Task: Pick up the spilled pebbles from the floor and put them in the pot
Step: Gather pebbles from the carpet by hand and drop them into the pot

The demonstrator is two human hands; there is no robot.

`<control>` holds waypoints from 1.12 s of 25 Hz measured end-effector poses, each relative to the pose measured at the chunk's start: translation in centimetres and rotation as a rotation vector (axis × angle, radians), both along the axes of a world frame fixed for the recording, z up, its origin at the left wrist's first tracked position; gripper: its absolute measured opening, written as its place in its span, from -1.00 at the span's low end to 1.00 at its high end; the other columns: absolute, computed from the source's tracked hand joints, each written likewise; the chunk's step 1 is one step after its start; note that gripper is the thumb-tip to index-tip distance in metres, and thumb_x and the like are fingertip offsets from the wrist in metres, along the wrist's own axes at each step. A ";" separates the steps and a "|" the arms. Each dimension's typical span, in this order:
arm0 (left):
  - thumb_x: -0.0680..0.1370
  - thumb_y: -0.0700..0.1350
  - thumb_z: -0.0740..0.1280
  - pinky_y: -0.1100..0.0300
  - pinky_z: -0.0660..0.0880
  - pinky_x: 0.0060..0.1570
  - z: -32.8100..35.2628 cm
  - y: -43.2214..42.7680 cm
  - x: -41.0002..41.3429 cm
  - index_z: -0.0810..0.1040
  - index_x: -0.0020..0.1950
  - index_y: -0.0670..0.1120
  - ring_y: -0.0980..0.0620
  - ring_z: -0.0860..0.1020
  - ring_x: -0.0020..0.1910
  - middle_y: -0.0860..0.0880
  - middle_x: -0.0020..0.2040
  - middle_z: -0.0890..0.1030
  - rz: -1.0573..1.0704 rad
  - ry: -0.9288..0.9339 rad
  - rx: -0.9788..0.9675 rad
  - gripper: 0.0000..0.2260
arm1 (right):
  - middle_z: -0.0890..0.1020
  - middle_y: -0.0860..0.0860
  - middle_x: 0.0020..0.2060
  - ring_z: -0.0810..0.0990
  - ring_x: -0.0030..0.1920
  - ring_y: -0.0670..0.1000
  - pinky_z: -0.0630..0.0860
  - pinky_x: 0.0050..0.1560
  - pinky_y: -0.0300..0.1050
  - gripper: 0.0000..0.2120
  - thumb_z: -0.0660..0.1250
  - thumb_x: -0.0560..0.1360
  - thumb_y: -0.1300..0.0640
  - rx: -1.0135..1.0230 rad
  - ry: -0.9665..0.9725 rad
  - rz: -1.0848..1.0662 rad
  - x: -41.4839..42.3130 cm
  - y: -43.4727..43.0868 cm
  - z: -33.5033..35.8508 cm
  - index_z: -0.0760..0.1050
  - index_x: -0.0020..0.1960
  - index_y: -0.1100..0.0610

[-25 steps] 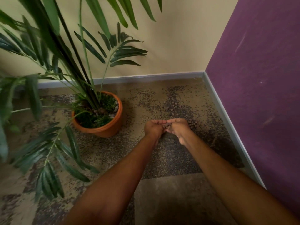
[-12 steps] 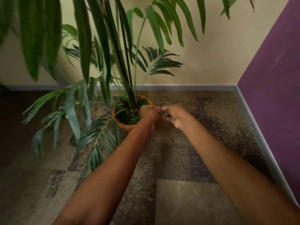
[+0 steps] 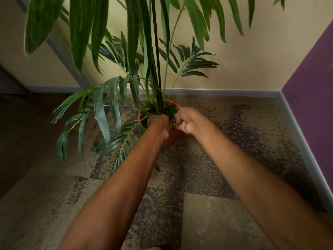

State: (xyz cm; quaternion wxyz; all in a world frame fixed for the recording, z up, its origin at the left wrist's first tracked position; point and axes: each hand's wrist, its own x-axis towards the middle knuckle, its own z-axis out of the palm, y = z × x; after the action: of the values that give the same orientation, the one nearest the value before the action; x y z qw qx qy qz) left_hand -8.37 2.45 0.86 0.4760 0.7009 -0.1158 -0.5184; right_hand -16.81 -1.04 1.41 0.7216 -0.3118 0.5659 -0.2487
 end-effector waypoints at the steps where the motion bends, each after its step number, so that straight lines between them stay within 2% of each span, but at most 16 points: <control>1: 0.71 -0.37 0.12 0.31 0.49 -0.51 -0.1 -0.1 0.0 0.48 0.16 -0.18 0.05 0.47 -0.32 -0.11 -0.24 0.44 0.013 0.010 -0.008 -0.81 | 0.44 0.15 -0.16 0.50 -0.18 0.13 0.59 -0.33 -0.12 -0.45 -0.14 0.32 0.67 -0.005 0.014 0.000 0.0 0.0 0.3 0.40 -0.10 0.16; 2: 0.71 -0.37 0.13 0.28 0.50 -0.44 -0.1 -0.1 -0.1 0.48 0.17 -0.18 0.04 0.47 -0.31 -0.10 -0.24 0.45 0.025 0.024 -0.014 -0.82 | 0.43 0.15 -0.12 0.50 -0.15 0.15 0.58 -0.27 -0.10 -0.49 -0.14 0.35 0.66 -0.007 0.023 -0.006 -0.1 0.1 0.6 0.40 -0.10 0.19; 5: 0.69 -0.38 0.14 0.21 0.52 -0.30 -0.1 -0.1 -0.2 0.48 0.19 -0.20 0.01 0.50 -0.28 -0.12 -0.21 0.47 0.042 0.040 -0.027 -0.81 | 0.42 0.19 0.11 0.50 0.06 0.22 0.57 -0.07 -0.03 -0.49 -0.11 0.47 0.64 -0.008 0.001 -0.049 -0.4 0.1 0.9 0.43 0.18 0.29; 8: 0.69 -0.38 0.14 0.24 0.56 -0.39 0.1 -0.1 -0.1 0.51 0.29 -0.19 0.05 0.48 -0.26 -0.11 -0.21 0.44 0.048 0.059 -0.041 -0.75 | 0.31 0.22 0.49 0.37 0.44 0.26 0.55 0.32 0.09 -0.36 -0.10 0.47 0.63 -0.034 0.016 -0.087 -0.7 0.0 1.2 0.44 0.41 0.33; 10: 0.68 -0.39 0.17 0.27 0.55 -0.44 0.3 0.1 -0.3 0.52 0.26 -0.20 0.06 0.49 -0.33 -0.11 -0.27 0.44 0.031 0.062 -0.044 -0.76 | 0.31 0.24 0.53 0.33 0.53 0.25 0.47 0.44 0.10 -0.32 -0.10 0.48 0.62 -0.054 0.042 -0.086 -0.9 0.2 1.3 0.41 0.48 0.30; 11: 0.66 -0.41 0.19 0.25 0.54 -0.43 0.4 0.2 -0.7 0.53 0.18 -0.22 0.07 0.52 -0.41 -0.12 -0.31 0.47 0.017 0.063 -0.054 -0.79 | 0.35 0.25 0.52 0.35 0.54 0.26 0.49 0.41 0.03 -0.32 -0.11 0.49 0.61 -0.066 0.044 -0.073 -1.1 0.2 1.4 0.40 0.50 0.28; 12: 0.64 -0.44 0.20 0.25 0.52 -0.44 0.6 0.4 -1.1 0.55 0.09 -0.22 0.07 0.53 -0.49 -0.12 -0.37 0.50 0.003 0.066 -0.071 -0.81 | 0.40 0.28 0.50 0.39 0.52 0.29 0.55 0.28 -0.07 -0.33 -0.10 0.50 0.59 -0.074 0.032 -0.061 -1.2 0.3 1.3 0.39 0.51 0.29; 13: 0.61 -0.45 0.21 0.23 0.48 -0.47 0.7 0.4 -1.7 0.56 0.01 -0.21 0.06 0.51 -0.53 -0.12 -0.40 0.52 -0.006 0.067 -0.087 -0.80 | 0.45 0.31 0.47 0.42 0.51 0.31 0.54 0.05 -0.15 -0.38 -0.08 0.52 0.57 -0.079 0.009 -0.061 -1.4 0.4 1.3 0.40 0.49 0.30; 14: 0.60 -0.44 0.22 0.23 0.43 -0.46 0.8 0.3 -2.4 0.58 -0.02 -0.21 0.03 0.48 -0.51 -0.13 -0.39 0.52 -0.005 0.064 -0.102 -0.80 | 0.50 0.33 0.43 0.45 0.49 0.33 0.47 -0.13 -0.19 -0.44 -0.06 0.55 0.54 -0.078 -0.018 -0.074 -1.9 0.5 1.2 0.42 0.45 0.32; 15: 0.60 -0.42 0.23 0.22 0.40 -0.41 0.9 0.2 -3.2 0.62 -0.01 -0.22 0.01 0.45 -0.46 -0.15 -0.35 0.52 -0.001 0.056 -0.117 -0.80 | 0.55 0.33 0.37 0.52 0.43 0.33 0.41 -0.22 -0.21 -0.49 -0.04 0.56 0.52 -0.074 -0.039 -0.101 -2.6 0.4 1.2 0.45 0.40 0.34; 16: 0.60 -0.41 0.23 0.21 0.39 -0.36 0.9 0.0 -4.1 0.65 0.04 -0.24 0.00 0.45 -0.42 -0.16 -0.30 0.53 0.001 0.051 -0.135 -0.78 | 0.62 0.30 0.28 0.63 0.28 0.32 0.41 -0.25 -0.22 -0.50 -0.04 0.54 0.54 -0.075 -0.051 -0.126 -3.5 0.2 1.1 0.48 0.36 0.35; 18: 0.62 -0.44 0.20 0.18 0.46 -0.29 0.9 -0.4 -6.0 0.65 0.15 -0.23 -0.01 0.50 -0.36 -0.19 -0.22 0.59 -0.006 0.071 -0.185 -0.72 | 0.61 0.22 0.10 0.67 -0.07 0.15 0.47 -0.22 -0.22 -0.43 -0.03 0.49 0.58 -0.082 -0.048 -0.172 -5.9 -0.5 0.7 0.49 0.38 0.34; 22: 0.62 -0.48 0.19 0.10 0.54 -0.20 -0.7 -1.3 -10.3 0.57 0.23 -0.16 -0.05 0.57 -0.23 -0.17 -0.11 0.61 -0.172 0.066 -0.191 -0.67 | 0.54 0.17 -0.02 0.59 -0.19 0.08 0.60 -0.13 -0.16 -0.59 0.03 0.57 0.52 -0.072 -0.071 -0.303 -11.7 -1.9 -1.0 0.50 0.22 0.23; 24: 0.60 -0.46 0.25 0.07 0.53 -0.14 -2.7 -1.7 -12.2 0.58 0.27 -0.16 -0.08 0.56 -0.17 -0.18 -0.05 0.61 -0.259 0.013 -0.158 -0.67 | 0.58 0.15 -0.05 0.59 -0.20 0.06 0.63 -0.11 -0.12 -0.67 0.09 0.60 0.48 -0.074 -0.013 -0.344 -15.2 -2.2 -2.4 0.51 0.18 0.20; 26: 0.60 -0.42 0.32 0.11 0.52 -0.13 -5.0 -1.7 -14.0 0.60 0.27 -0.18 -0.08 0.56 -0.10 -0.19 0.01 0.59 -0.353 -0.056 -0.113 -0.70 | 0.62 0.15 -0.04 0.64 -0.11 0.09 0.64 0.04 -0.03 -0.70 0.14 0.59 0.46 -0.085 0.103 -0.370 -19.1 -1.9 -4.1 0.55 0.15 0.21; 28: 0.58 -0.39 0.38 0.22 0.47 -0.23 -7.8 -1.3 -15.3 0.60 0.09 -0.11 -0.04 0.55 -0.10 -0.16 -0.01 0.58 -0.485 -0.119 -0.079 -0.80 | 0.66 0.18 0.01 0.64 0.00 0.12 0.62 0.15 0.02 -0.76 0.25 0.60 0.41 -0.095 0.232 -0.370 -23.1 -1.2 -6.1 0.57 0.19 0.24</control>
State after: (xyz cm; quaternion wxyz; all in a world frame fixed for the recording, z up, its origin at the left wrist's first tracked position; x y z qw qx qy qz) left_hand -23.63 1.13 -6.98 0.3570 0.6630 -0.3285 -0.5702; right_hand -39.92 -2.22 -4.70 0.5782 -0.2630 0.6802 -0.3657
